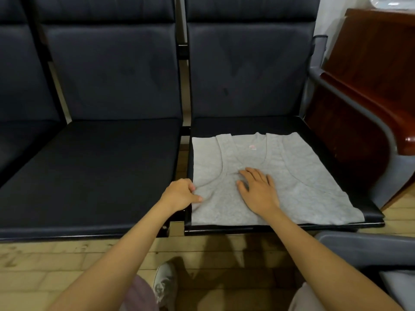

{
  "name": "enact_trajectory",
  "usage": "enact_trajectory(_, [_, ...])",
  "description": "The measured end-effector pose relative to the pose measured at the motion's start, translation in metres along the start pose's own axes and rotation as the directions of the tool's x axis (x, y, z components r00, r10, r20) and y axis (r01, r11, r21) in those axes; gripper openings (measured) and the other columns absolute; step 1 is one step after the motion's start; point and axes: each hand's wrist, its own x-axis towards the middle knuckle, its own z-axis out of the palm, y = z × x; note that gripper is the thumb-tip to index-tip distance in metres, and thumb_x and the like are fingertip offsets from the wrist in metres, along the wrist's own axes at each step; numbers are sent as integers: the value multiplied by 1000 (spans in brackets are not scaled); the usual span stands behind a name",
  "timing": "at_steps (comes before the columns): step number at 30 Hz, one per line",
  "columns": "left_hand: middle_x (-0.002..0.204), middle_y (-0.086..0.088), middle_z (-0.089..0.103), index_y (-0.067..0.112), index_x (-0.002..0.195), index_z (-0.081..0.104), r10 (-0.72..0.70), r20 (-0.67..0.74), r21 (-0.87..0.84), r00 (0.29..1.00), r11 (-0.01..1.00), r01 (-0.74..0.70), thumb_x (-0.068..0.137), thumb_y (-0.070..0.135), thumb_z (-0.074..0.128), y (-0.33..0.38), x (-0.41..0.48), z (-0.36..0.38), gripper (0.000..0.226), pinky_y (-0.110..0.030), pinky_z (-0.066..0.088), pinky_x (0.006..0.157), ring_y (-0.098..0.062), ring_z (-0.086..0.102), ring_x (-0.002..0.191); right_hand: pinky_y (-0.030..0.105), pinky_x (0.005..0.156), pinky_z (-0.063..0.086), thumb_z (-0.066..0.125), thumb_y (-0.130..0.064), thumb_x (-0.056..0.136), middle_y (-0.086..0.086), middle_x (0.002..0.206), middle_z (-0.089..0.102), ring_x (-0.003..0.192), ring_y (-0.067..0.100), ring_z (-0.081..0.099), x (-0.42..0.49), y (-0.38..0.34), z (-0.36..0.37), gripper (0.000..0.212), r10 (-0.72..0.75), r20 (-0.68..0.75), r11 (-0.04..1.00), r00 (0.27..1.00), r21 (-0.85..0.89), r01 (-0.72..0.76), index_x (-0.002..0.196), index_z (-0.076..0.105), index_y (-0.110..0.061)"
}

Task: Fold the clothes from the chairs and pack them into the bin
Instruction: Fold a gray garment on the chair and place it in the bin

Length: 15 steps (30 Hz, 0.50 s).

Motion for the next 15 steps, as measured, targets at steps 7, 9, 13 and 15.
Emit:
enact_trajectory(7, [119, -8, 49, 12, 124, 42, -22, -324, -172, 946, 984, -36, 93, 13, 57, 3, -2, 1, 34, -30, 46, 78, -19, 53, 95, 37, 119, 5, 31, -45, 101, -6, 155, 28, 144, 12, 19, -1, 1, 1, 49, -7, -23, 1000, 1000, 12, 7, 147, 34, -28])
enact_trajectory(9, [123, -7, 45, 11, 122, 43, -3, -280, -40, 960, 999, -9, 95, 29, 55, 2, -5, 5, 34, -34, 48, 83, -20, 53, 98, 37, 119, 6, 32, -45, 101, -6, 155, 29, 143, 12, 20, -1, 1, 1, 48, -7, -27, 1000, 1000, 18, 8, 146, 35, -28])
enact_trajectory(13, [122, -4, 43, 9, 119, 50, -121, 41, 128, 992, 985, 115, 71, 65, 68, -2, -9, 15, 76, -36, 49, 86, -23, 52, 109, 39, 119, 6, 32, -43, 101, -5, 155, 29, 144, 13, 20, -2, 1, 0, 48, -20, -11, 1000, 1000, 19, 20, 146, 35, -26])
enact_trajectory(15, [121, -5, 54, 7, 111, 59, -131, 102, 24, 986, 991, 129, 52, 72, 72, -5, -9, 19, 89, -39, 53, 86, -22, 58, 104, 42, 119, 8, 34, -41, 101, -3, 154, 30, 143, 16, 20, 1, -1, -3, 47, -14, 19, 1000, 1000, 4, 14, 145, 36, -25])
